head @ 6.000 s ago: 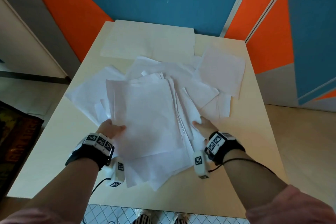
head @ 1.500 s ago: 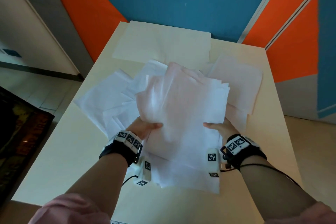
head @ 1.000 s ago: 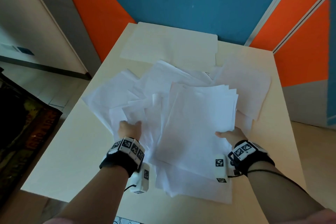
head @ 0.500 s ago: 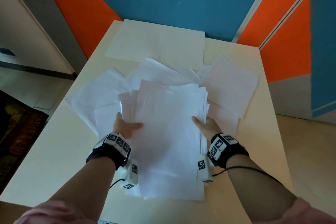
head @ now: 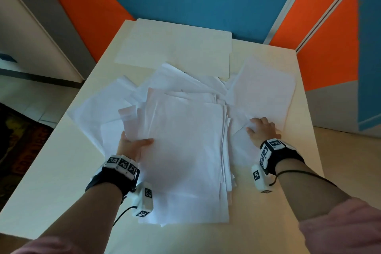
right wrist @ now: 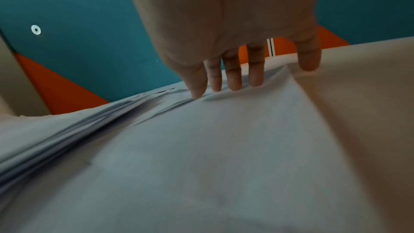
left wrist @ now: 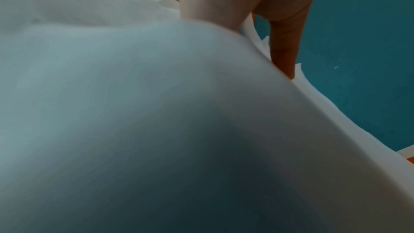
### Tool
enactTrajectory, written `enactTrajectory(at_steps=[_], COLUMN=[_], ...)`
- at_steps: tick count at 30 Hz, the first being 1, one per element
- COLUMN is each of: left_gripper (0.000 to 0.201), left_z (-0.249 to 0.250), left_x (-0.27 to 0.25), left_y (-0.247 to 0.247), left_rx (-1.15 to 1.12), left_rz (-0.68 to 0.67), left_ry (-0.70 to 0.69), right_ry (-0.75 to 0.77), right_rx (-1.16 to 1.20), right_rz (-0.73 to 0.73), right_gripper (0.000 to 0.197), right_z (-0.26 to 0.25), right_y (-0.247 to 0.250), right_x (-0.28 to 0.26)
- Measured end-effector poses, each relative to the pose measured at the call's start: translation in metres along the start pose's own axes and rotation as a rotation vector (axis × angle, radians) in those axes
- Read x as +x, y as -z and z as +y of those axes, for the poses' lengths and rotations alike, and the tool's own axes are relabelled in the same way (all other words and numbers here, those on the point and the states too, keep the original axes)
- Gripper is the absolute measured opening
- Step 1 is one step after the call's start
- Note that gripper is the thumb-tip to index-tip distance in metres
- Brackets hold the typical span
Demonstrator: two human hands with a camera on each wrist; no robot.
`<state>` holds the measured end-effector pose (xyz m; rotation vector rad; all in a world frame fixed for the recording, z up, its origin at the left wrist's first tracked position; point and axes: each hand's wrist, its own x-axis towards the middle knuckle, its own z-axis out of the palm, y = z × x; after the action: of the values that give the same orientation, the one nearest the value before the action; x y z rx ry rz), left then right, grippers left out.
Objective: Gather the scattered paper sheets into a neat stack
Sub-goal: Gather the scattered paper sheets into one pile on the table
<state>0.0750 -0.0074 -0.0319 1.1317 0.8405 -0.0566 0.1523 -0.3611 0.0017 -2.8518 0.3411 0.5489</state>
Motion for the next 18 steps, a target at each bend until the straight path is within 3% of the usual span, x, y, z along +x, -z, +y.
enactTrajectory(at_steps=[7, 12, 18], left_gripper=[0.079, 0.075, 0.065], left_z=[-0.005, -0.005, -0.004], left_x=[0.006, 0.002, 0.000], left_y=[0.000, -0.002, -0.004], left_rx=[-0.006, -0.046, -0.080], left_rz=[0.006, -0.001, -0.002], left_ry=[-0.030, -0.026, -0.045], right_ry=[0.035, 0.080, 0.184], right_rx=[-0.085, 0.082, 0.029], right_rz=[0.118, 0.061, 0.036], right_gripper=[0.024, 0.046, 0.045], right_z=[0.014, -0.009, -0.014], right_y=[0.006, -0.001, -0.019], right_x=[0.000, 0.002, -0.026])
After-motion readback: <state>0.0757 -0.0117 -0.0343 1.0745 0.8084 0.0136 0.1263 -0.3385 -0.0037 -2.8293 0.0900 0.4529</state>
